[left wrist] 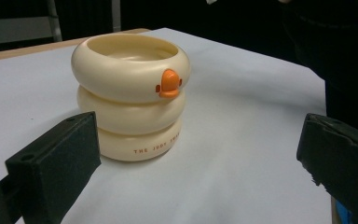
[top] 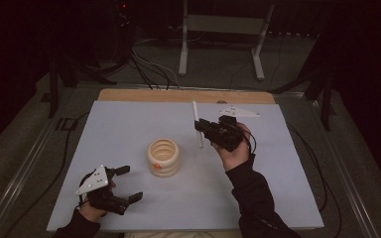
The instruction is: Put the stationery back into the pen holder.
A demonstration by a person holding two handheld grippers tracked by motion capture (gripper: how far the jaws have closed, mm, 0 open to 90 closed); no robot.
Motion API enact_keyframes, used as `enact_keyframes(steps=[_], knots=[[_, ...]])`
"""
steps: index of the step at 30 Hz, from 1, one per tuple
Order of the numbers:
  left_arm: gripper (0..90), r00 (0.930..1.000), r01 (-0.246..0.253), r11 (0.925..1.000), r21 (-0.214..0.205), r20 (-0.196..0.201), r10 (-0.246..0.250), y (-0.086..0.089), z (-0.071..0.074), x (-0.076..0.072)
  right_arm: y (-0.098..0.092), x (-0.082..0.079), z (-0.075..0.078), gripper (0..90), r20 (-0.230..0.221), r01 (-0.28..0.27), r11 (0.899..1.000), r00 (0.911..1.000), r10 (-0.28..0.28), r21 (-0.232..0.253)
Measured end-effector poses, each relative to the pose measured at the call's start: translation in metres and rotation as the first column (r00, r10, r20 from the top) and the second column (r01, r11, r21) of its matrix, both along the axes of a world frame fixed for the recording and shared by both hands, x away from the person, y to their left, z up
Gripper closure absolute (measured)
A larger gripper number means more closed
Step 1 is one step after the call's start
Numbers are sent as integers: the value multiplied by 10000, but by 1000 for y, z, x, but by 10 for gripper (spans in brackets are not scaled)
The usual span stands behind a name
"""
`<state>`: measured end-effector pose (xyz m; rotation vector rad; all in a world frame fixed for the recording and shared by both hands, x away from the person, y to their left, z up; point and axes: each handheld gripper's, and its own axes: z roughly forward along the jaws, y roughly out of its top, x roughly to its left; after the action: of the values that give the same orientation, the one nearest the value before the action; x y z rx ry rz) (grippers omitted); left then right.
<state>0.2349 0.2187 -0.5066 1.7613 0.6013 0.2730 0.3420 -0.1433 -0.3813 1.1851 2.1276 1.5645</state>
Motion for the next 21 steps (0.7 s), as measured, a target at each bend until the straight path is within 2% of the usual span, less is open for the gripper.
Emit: enact_keyframes(steps=[13, 21], knots=[[0, 10000, 4, 10000, -22, 7, -4, 0, 0, 0, 19, -3, 15, 785, 740, -470, 9988, 9962, 457, 161], [0, 10000, 12, 10000, -11, 22, -12, 0, 0, 0, 36, -2, 11, 785, 975, -993, 9944, 9907, 953, 372]])
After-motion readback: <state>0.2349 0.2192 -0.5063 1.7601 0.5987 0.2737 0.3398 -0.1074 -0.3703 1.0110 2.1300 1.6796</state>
